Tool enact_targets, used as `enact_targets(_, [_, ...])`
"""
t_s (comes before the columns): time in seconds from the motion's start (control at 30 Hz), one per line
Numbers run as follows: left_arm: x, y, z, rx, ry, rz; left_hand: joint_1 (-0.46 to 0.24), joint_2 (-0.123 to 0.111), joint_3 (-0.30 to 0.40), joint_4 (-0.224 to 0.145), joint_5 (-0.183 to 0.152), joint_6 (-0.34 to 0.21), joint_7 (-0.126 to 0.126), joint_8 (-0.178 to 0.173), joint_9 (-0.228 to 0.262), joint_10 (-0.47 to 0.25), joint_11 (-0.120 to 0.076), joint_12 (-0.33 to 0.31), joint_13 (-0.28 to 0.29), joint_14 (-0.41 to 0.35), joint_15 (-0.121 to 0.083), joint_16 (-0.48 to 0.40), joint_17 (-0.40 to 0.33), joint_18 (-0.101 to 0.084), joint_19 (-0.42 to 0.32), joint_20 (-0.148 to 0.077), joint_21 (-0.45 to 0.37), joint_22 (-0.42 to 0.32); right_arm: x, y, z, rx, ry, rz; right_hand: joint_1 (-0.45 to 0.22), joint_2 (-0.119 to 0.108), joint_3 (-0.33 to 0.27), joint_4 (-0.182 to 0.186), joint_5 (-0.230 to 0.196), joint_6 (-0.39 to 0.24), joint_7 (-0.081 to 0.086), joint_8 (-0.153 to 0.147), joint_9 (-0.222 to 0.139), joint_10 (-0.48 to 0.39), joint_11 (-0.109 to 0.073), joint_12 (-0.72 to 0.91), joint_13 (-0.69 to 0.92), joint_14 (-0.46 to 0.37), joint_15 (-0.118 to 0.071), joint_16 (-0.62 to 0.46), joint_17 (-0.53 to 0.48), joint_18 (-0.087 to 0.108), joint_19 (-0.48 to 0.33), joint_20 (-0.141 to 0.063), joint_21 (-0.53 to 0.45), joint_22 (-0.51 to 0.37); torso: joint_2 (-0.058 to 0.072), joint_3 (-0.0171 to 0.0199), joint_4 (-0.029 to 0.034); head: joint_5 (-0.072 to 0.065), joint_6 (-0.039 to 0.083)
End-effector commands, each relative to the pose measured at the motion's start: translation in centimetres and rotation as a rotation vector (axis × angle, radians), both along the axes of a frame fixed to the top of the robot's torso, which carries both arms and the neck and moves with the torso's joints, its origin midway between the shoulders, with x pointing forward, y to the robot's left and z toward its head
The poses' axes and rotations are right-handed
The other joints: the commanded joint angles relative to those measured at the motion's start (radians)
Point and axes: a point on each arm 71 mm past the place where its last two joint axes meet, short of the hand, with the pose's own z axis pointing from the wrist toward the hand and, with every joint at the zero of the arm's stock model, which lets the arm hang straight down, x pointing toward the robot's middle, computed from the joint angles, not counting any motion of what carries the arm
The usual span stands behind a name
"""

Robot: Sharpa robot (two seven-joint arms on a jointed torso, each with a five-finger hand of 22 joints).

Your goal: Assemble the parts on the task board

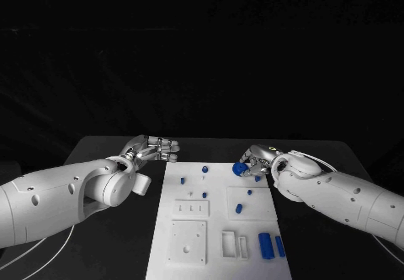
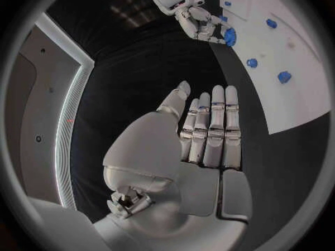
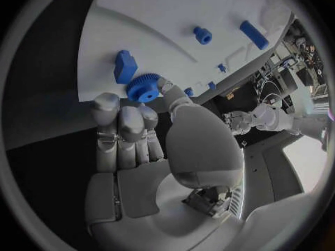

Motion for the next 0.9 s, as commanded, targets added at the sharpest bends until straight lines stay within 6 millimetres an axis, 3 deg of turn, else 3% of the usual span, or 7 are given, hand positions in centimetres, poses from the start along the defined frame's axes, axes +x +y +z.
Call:
enact_targets(0.03, [-0.02,-0.28,0.14,-0.004,-0.006,-0.021,-0.005,-0.004,0.001,0.007,-0.003,-0.009,0.0,-0.004,0.001,-0.006,-0.001,-0.002,-0.001,-0.007,-0.002,-0.006,-0.001,0.005,0.005,0.0,-0.005,-0.002,-0.02,0.15,-0.31,-0.007,0.035,0.02,-0.011,0.006,0.027,-0.001,-0.01,0.016,-0.002,0.001,0.001,0.009,-0.002,0.012,0.009,0.005,0.0,0.004,0.004,0.001,0.025,0.006,0.01,0.092,0.0,0.0007,-0.0001,-0.002,-0.003])
enact_targets(0.2, [-0.01,-0.27,0.13,-0.004,-0.005,-0.022,-0.005,-0.004,0.001,0.007,-0.003,-0.009,0.0,-0.004,0.001,-0.006,-0.001,-0.002,-0.001,-0.007,-0.002,-0.006,-0.001,0.005,0.005,0.0,-0.005,-0.002,0.03,0.19,-0.49,-0.009,0.054,0.025,-0.037,0.009,0.105,-0.005,-0.028,0.033,-0.006,0.001,0.0,0.012,-0.005,0.018,0.018,0.006,-0.001,0.009,0.01,-0.001,0.022,0.005,0.021,0.092,0.0,0.001,-0.0002,-0.002,-0.005])
enact_targets(0.9, [0.0,-0.35,0.1,-0.001,-0.002,-0.026,-0.002,-0.005,0.001,0.007,-0.003,-0.01,0.0,-0.004,0.001,-0.007,-0.001,-0.002,-0.001,-0.008,-0.002,-0.006,-0.001,0.005,0.006,0.0,-0.007,-0.003,-0.12,0.98,-0.8,-0.092,0.017,0.041,-0.036,-0.004,0.086,-0.008,-0.036,0.045,-0.009,0.002,0.001,0.019,-0.005,0.024,0.026,0.008,0.001,0.016,0.015,-0.003,0.02,0.008,0.041,0.095,-0.001,0.001,-0.0006,-0.006,-0.012])
